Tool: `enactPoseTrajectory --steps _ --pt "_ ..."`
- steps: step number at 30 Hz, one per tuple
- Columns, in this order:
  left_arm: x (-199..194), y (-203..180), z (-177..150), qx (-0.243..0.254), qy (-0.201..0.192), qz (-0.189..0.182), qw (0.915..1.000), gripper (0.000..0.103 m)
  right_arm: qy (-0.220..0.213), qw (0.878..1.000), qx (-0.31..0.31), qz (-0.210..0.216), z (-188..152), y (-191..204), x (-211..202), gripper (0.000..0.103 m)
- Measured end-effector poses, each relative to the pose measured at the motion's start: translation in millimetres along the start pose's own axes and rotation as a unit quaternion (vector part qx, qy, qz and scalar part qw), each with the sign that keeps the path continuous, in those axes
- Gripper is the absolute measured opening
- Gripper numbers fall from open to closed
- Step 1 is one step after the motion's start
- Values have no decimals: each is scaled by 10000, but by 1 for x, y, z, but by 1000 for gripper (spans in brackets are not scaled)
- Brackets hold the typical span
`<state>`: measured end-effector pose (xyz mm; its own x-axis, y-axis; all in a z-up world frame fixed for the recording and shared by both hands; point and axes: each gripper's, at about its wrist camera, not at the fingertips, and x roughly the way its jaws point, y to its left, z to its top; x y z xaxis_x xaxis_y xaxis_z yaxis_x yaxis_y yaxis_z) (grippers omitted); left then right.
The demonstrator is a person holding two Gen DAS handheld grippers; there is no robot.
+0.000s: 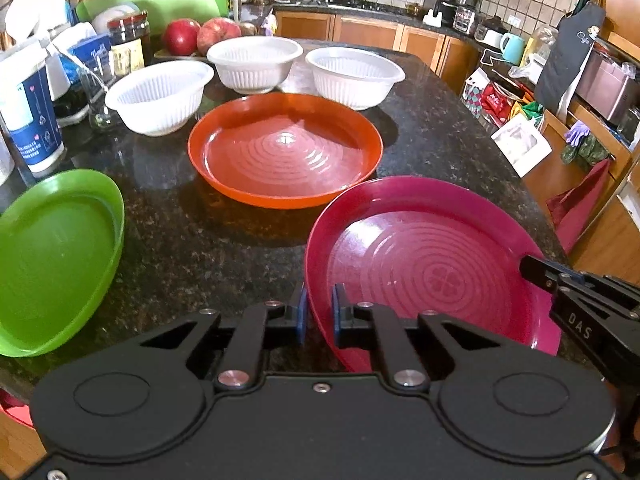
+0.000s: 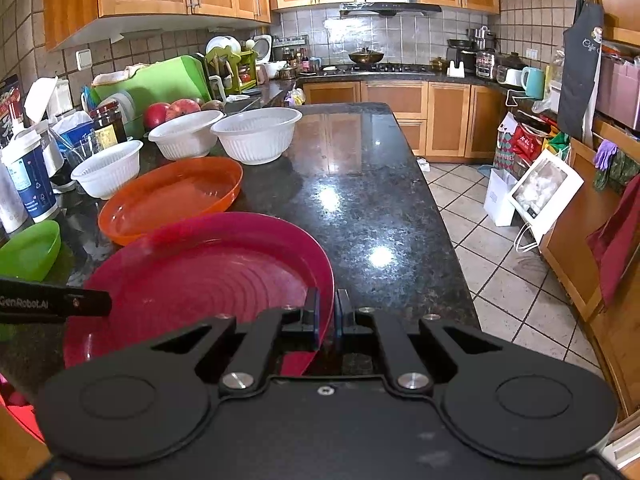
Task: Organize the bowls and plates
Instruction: 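Carry the magenta plate with the left gripper onto the green plate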
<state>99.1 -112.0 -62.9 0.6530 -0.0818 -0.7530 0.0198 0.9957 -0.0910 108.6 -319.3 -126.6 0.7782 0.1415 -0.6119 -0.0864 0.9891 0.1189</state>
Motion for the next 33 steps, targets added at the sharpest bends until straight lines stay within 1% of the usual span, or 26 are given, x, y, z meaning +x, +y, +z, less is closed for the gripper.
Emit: enactPoseTrajectory --steps 10,17,26,33 --pt "-12 9 4 7 -210 75 9998 16 -168 9998 -49 63 5 10 -9 9" --pt "-22 26 4 -25 -381 161 9991 16 -315 9993 -139 127 11 29 -18 9" --pt "-42 68 3 -197 -543 388 9976 16 -460 9976 -310 415 20 75 -27 9" --pt "-59 112 -1 -323 -668 704 9948 16 -479 9951 -477 723 26 127 -25 9"
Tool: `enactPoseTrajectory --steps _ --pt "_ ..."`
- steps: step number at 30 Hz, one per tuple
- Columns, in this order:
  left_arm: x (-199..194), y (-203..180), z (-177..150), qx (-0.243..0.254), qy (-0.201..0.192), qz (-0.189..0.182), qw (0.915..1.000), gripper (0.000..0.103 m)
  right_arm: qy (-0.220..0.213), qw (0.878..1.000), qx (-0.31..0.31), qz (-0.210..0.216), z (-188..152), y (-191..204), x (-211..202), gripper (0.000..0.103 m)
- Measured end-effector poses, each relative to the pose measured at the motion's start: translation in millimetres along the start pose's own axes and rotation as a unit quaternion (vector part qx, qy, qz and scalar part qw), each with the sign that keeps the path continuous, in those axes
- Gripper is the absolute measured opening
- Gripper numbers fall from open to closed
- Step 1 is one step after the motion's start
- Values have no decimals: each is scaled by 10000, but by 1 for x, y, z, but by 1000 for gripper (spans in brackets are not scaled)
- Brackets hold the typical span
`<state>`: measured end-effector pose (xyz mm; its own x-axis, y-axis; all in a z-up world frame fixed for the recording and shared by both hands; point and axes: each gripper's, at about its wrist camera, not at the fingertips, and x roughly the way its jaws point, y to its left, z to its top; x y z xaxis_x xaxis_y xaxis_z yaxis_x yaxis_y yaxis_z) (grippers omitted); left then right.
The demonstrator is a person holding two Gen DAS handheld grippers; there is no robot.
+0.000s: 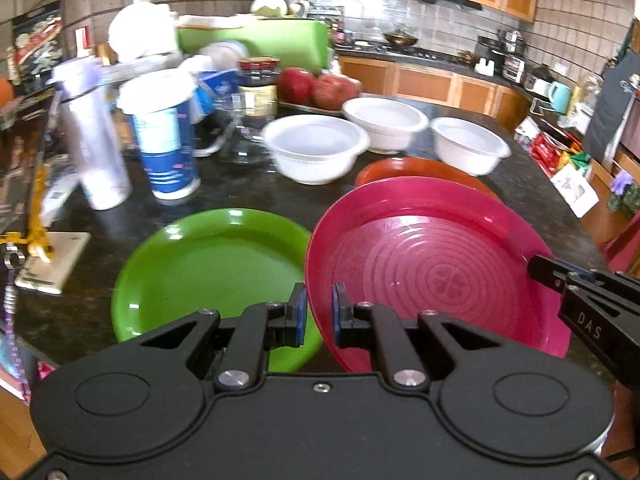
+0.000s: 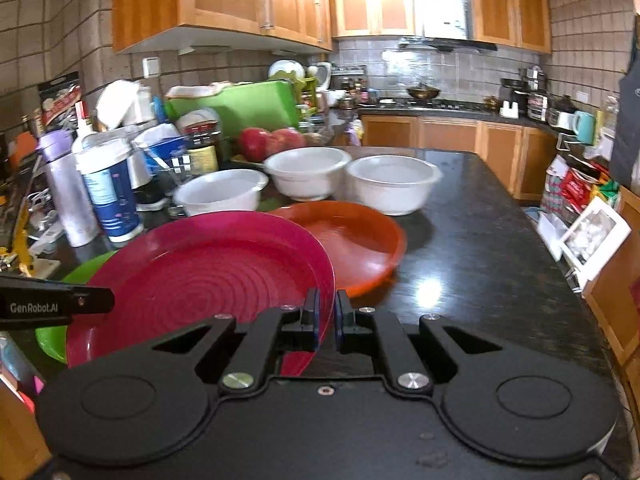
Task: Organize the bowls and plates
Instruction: 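Carry the magenta plate with the left gripper onto the green plate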
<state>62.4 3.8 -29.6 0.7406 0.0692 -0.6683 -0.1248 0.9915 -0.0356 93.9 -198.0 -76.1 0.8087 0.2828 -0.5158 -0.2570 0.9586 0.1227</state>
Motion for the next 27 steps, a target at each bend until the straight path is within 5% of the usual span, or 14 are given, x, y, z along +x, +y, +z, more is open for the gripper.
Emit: enactPoseTrajectory --steps 13,27 --pt "1 91 -1 -168 5 255 9995 16 113 9992 -287 261 7 103 27 10" --pt "16 133 -2 116 131 -72 9998 17 255 9994 -151 -184 -2 148 44 10"
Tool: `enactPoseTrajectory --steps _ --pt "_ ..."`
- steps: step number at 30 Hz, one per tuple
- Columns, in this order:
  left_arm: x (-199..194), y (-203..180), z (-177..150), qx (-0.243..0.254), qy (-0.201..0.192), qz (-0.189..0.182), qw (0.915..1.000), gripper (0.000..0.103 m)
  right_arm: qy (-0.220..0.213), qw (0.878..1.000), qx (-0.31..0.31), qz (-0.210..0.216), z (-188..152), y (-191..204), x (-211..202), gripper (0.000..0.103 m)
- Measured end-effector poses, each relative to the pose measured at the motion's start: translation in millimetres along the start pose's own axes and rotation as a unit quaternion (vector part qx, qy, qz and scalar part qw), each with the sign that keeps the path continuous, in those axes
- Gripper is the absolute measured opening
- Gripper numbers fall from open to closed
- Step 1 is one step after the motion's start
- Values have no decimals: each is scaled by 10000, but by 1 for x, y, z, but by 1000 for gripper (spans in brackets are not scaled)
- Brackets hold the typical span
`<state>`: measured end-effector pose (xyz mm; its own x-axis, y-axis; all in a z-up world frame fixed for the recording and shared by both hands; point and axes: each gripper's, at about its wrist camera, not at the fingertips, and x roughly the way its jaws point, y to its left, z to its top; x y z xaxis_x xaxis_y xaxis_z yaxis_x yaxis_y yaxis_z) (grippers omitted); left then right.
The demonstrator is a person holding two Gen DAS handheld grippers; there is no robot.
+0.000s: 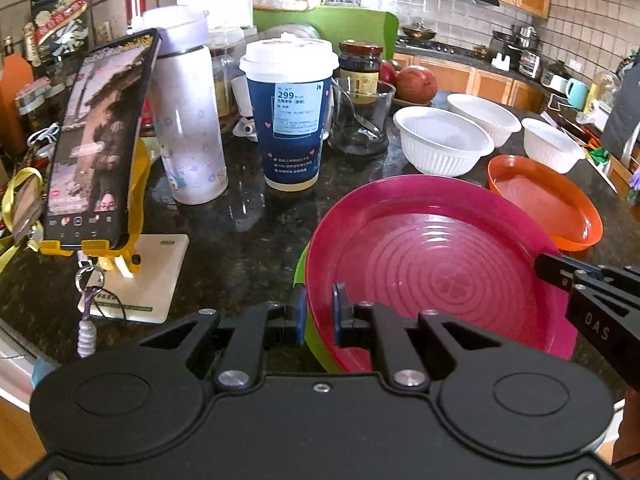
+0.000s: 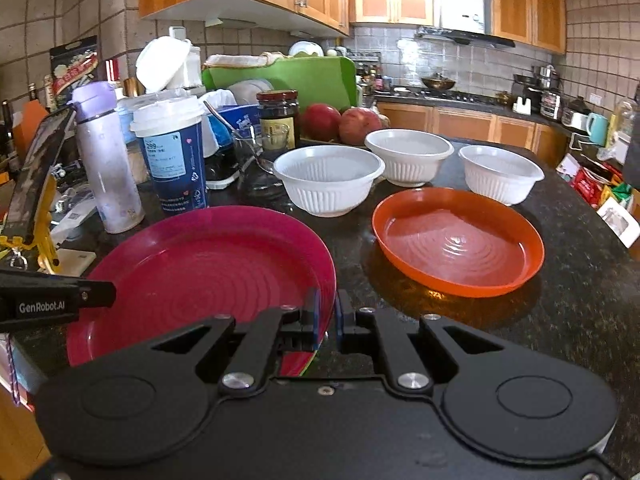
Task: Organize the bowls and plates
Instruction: 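Carry the magenta plate with the left gripper onto the green plate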
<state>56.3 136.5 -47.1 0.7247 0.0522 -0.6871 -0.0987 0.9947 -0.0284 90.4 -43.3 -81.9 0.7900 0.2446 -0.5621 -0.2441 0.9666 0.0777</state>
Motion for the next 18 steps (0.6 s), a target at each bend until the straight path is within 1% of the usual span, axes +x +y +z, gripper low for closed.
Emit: enactPoseTrajectory --steps 7,16,18 --pt "6 3 0 161 2 -142 9998 17 86 9997 103 -213 -5 4 4 10" --pt "14 5 -1 306 -18 -115 9995 17 176 9994 98 -293 -5 7 12 10" --pt "14 5 -1 354 -64 -101 9993 18 183 9994 99 -278 -5 7 13 13"
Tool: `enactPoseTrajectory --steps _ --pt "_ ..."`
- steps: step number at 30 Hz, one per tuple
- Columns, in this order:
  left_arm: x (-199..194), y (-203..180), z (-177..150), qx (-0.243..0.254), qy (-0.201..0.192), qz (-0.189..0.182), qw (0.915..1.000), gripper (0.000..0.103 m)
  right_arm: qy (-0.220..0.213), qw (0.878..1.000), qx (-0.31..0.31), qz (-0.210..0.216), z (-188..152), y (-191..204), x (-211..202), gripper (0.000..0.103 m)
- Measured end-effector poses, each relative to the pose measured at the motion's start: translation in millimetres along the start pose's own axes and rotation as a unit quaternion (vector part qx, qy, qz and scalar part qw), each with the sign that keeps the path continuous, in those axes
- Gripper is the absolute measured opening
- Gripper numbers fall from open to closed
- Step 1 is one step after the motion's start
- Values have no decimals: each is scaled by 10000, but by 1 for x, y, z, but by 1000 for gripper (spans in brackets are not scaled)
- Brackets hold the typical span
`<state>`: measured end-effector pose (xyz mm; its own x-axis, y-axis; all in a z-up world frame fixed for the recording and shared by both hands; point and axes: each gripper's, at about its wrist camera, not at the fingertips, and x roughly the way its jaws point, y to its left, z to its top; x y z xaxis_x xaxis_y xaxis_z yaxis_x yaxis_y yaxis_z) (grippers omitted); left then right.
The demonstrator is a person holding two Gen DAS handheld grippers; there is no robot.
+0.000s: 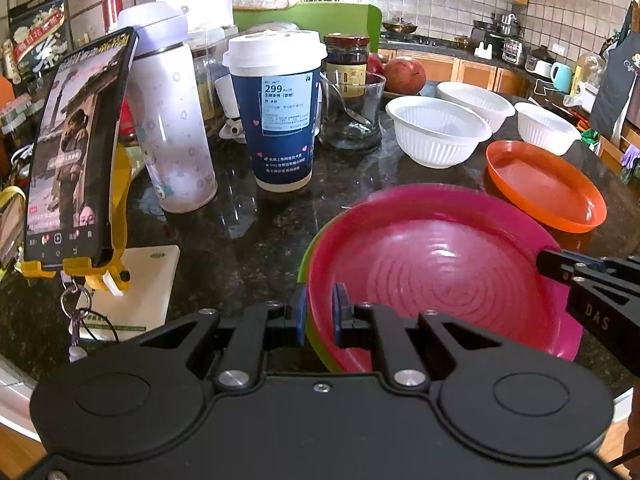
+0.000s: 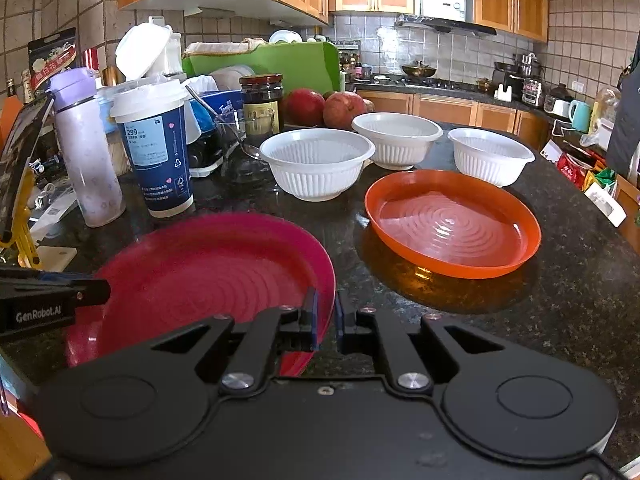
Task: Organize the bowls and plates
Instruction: 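Carry the magenta plate with the left gripper onto the green plate, then open the left gripper to release the magenta plate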
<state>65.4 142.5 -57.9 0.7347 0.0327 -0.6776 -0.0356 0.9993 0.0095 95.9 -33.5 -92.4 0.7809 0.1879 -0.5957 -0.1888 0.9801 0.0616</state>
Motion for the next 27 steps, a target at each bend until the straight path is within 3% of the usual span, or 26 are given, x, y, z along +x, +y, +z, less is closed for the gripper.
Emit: enactPoseTrajectory --steps 17,25,27 --pt "-5 2 9 -72 -141 -167 9997 20 -241 9995 204 -19 7 -6 -3 15" --pt "-4 -19 17 -15 -187 -504 9986 20 -492 9971 515 -272 7 -34 -20 19" --pt "-3 -28 20 -26 -183 -580 9981 24 -581 9957 635 -339 6 -46 -25 25"
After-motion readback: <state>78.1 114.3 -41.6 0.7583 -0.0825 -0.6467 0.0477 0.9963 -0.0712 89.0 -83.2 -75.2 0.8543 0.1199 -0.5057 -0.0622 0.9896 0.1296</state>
